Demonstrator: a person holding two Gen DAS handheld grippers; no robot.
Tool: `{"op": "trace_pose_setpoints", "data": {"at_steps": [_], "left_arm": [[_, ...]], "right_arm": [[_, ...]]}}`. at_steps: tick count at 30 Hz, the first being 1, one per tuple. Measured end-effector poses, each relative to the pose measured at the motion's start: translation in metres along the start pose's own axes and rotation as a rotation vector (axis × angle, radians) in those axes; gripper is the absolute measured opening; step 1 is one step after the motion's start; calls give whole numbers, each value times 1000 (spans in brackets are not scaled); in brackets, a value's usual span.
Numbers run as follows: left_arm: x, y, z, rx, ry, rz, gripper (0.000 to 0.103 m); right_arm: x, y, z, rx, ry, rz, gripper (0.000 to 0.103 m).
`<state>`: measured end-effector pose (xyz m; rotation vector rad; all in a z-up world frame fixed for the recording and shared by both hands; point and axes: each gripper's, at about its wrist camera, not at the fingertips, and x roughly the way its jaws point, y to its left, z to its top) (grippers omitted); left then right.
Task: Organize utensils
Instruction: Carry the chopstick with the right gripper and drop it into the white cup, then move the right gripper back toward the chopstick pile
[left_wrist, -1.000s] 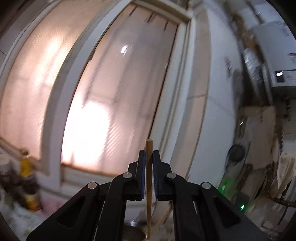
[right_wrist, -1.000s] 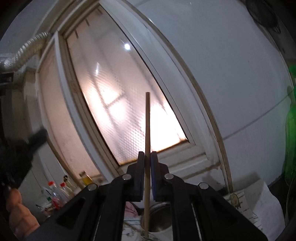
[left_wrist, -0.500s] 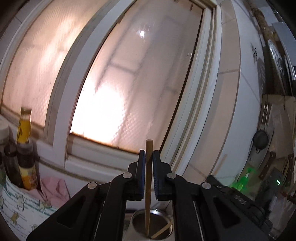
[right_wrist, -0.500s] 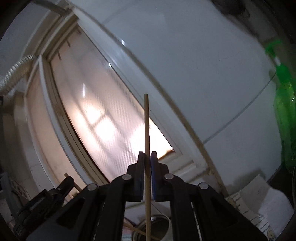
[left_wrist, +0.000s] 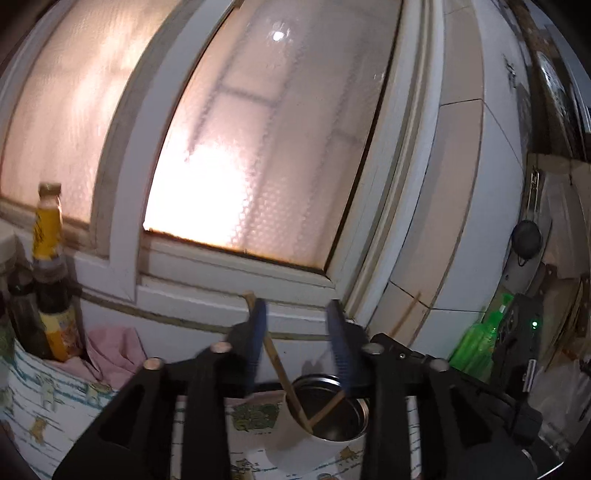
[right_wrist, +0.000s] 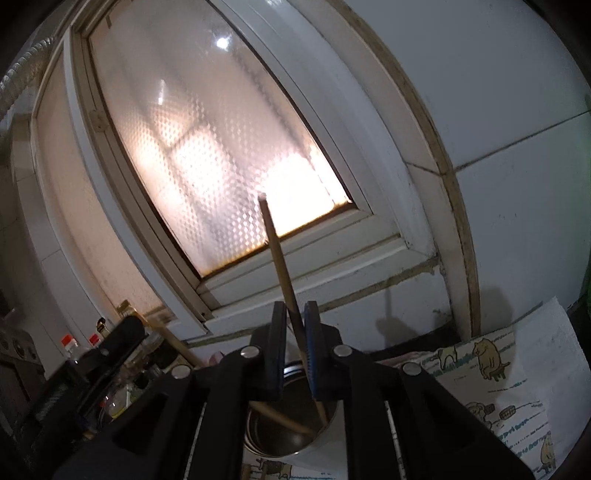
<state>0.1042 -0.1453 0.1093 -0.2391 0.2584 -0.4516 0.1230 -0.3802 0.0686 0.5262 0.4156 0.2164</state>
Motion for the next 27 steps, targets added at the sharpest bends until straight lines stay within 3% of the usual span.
{"op": "trace_pose_setpoints", "data": {"at_steps": [1, 2, 3, 5, 8, 11, 14, 19, 24, 27], "left_arm": [[-5, -4, 2, 27, -15, 14, 48], [-11, -9, 3, 72, -35, 39, 54], [-18, -16, 3, 125, -58, 72, 58], [-29, -27, 3, 211, -95, 139, 76], [-44, -41, 1, 307, -124, 268, 87], [-62, -44, -2, 324, -136, 324, 100], [-85, -43, -6, 325, -147, 338, 103], [-125, -37, -22, 400, -122, 399, 103], [-155, -13, -50, 374, -75, 422, 103], [-165, 4, -69, 337, -39, 447, 103]], "right_arm": [[1, -1, 1, 2, 5, -3, 20], [5, -2, 2, 11, -1, -14, 36], [5, -4, 2, 20, -15, -22, 45], [2, -4, 2, 16, -43, -39, 47], [-12, -2, 2, 12, -84, -28, 69], [-26, 3, 3, -9, -123, -32, 75], [-37, 8, 3, -12, -147, -6, 84], [-58, 19, -2, -28, -139, -17, 85], [-83, 25, -30, -3, -68, 80, 88], [-89, 32, -58, -26, -13, 72, 89]]}}
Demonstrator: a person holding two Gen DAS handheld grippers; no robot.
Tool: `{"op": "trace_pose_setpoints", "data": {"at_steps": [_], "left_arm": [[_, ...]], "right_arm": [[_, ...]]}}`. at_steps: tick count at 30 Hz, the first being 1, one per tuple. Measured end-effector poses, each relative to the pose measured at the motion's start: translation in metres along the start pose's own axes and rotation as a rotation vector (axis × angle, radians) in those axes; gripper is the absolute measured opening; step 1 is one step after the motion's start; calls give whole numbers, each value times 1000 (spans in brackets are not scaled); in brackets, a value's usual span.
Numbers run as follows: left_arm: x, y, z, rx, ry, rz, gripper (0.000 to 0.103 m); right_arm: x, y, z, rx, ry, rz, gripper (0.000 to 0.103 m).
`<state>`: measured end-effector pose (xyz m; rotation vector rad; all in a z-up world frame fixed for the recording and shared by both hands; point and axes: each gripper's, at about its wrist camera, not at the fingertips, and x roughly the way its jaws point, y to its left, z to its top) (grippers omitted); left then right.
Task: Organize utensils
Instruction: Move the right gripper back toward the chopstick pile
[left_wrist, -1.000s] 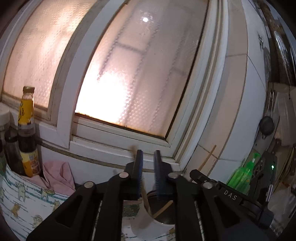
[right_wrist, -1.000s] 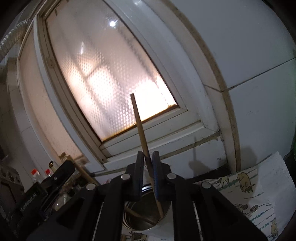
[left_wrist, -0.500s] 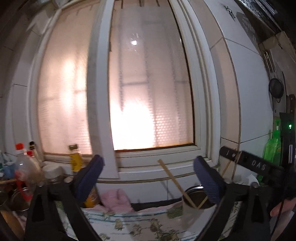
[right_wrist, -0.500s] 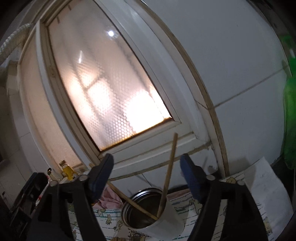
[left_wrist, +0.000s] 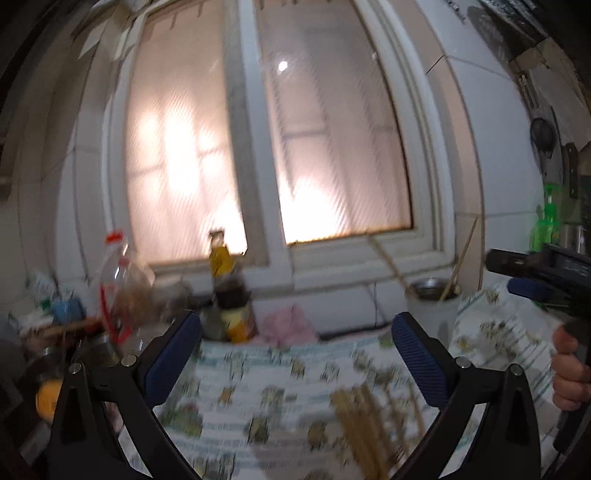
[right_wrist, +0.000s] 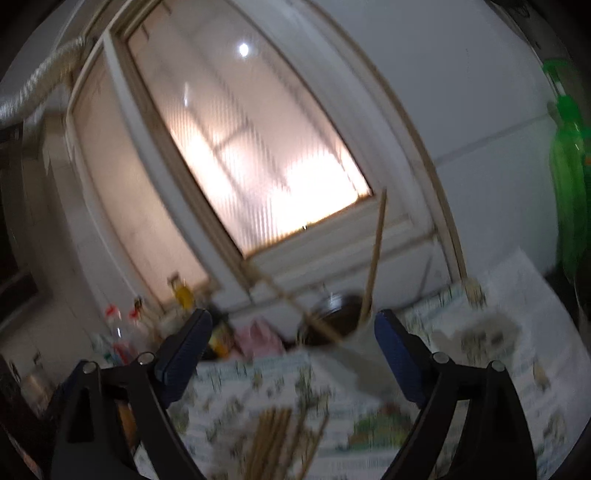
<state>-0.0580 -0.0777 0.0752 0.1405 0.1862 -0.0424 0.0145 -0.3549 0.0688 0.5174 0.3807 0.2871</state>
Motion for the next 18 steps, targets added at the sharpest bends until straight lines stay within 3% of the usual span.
{"op": "trace_pose_setpoints", "data": {"at_steps": [5, 9, 13, 16, 18], "left_arm": [[-12, 22, -47, -97, 75, -12, 103], [-3, 20, -79, -70, 207, -72, 103], [0, 23, -104, -106, 282, -59, 103], [6, 24, -118, -118, 348, -135, 102], [11, 18, -121, -78, 383, -180, 94]], "right_arm": [[-9, -4, -42, 25, 79, 66, 89], [-17, -7, -65, 37, 89, 5, 89], [-22, -17, -76, 70, 132, -49, 89], [-22, -19, -82, 40, 162, -119, 89], [-23, -17, -87, 6, 190, -145, 89]]}}
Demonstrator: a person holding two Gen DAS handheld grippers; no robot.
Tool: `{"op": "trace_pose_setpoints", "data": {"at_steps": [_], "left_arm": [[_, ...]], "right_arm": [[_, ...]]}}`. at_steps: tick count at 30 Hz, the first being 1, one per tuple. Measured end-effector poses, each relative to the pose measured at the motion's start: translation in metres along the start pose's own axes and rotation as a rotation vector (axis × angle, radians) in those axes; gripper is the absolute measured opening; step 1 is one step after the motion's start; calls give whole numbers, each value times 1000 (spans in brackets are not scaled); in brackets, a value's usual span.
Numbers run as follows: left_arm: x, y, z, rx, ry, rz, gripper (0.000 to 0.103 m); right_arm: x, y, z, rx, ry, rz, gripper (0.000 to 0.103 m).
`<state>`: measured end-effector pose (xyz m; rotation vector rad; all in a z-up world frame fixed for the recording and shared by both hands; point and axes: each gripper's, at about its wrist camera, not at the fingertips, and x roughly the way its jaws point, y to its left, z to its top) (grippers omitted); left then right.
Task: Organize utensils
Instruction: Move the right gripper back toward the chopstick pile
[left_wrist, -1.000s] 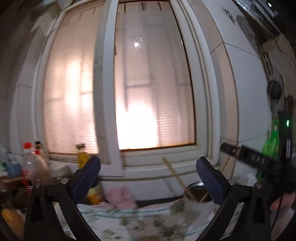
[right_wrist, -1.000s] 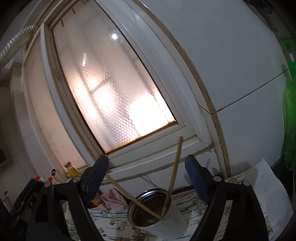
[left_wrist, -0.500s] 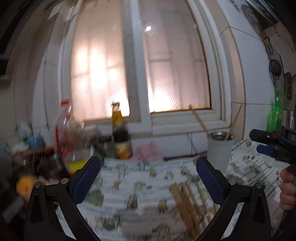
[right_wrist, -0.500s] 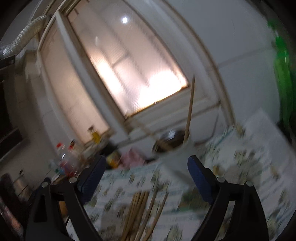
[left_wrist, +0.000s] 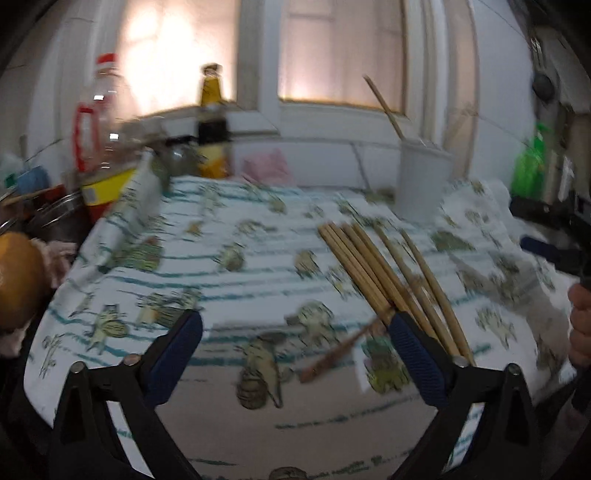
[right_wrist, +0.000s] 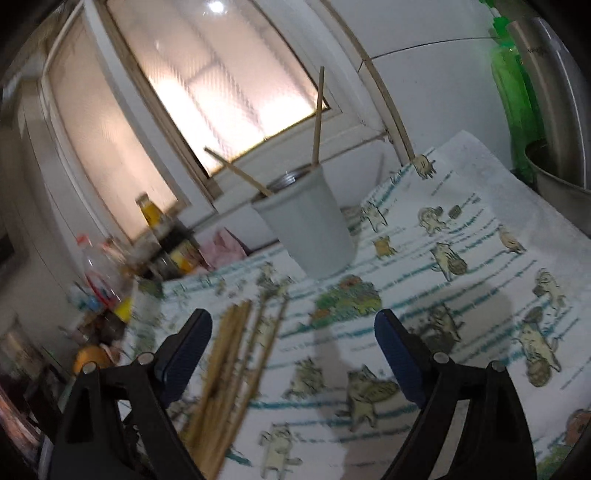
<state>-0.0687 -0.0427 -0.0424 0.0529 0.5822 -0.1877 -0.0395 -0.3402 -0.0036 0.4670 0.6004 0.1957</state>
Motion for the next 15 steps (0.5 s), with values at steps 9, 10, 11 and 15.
{"op": "trace_pose_setpoints", "data": {"at_steps": [9, 10, 11, 15], "left_arm": [[38, -25, 11, 71, 174, -51, 53], [39, -27, 13, 76, 180, -62, 45], [40, -28, 14, 74, 189, -82, 36], [44, -33, 19, 61, 216, -127, 18]], "right_arm": [[-5, -3, -11, 18, 41, 50, 89], [-6, -3, -11, 19, 36, 50, 89], [-9, -2, -11, 15, 29, 47, 89], [-16, 6, -13, -37, 11, 37, 89]]}}
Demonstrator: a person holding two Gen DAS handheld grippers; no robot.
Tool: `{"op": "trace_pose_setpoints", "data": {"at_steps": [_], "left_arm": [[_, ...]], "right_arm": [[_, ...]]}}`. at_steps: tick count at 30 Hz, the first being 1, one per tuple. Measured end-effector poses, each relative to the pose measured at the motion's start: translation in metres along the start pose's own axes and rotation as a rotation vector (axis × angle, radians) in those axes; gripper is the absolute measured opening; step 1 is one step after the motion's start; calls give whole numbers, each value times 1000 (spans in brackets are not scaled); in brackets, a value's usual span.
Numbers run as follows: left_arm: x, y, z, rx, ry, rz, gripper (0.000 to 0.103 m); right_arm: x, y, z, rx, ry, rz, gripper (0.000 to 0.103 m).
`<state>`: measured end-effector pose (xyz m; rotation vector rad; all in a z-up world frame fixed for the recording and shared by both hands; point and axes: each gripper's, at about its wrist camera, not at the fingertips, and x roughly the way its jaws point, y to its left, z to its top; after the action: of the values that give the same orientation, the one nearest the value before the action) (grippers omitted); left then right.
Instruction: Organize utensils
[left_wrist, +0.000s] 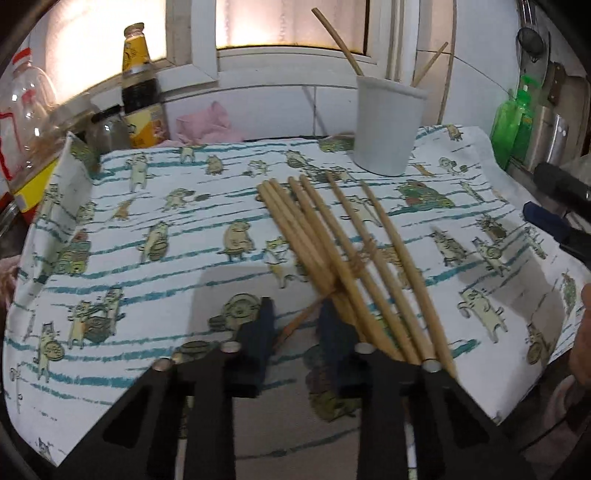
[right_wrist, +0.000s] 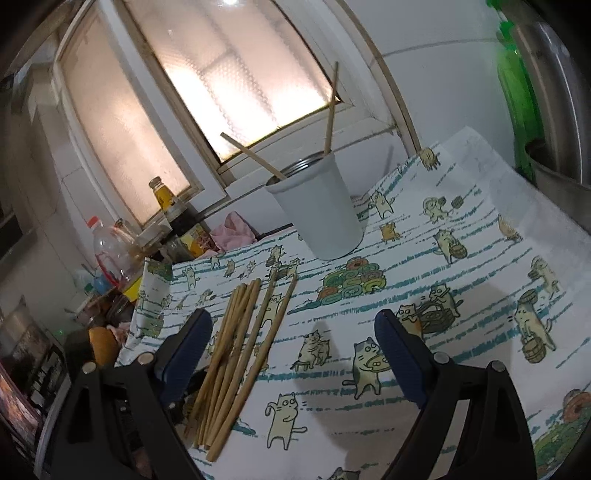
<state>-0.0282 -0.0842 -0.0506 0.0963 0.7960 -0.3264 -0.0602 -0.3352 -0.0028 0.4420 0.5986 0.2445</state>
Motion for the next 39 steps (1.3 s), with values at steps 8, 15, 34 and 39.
{"op": "trace_pose_setpoints", "data": {"at_steps": [8, 15, 34, 39], "left_arm": [[-6, 3, 5, -49, 25, -89, 1], [-12, 3, 6, -42, 17, -95, 1], [-80, -17, 58, -70, -242, -239, 1], [-73, -34, 82, -65, -248, -271, 1]], "right_arm": [[5, -1, 2, -14, 9, -23, 89], [18, -7, 2, 10, 56, -41, 89], [25, -10, 3, 33, 97, -60, 89], [22, -8, 8, 41, 87, -67, 89]]}}
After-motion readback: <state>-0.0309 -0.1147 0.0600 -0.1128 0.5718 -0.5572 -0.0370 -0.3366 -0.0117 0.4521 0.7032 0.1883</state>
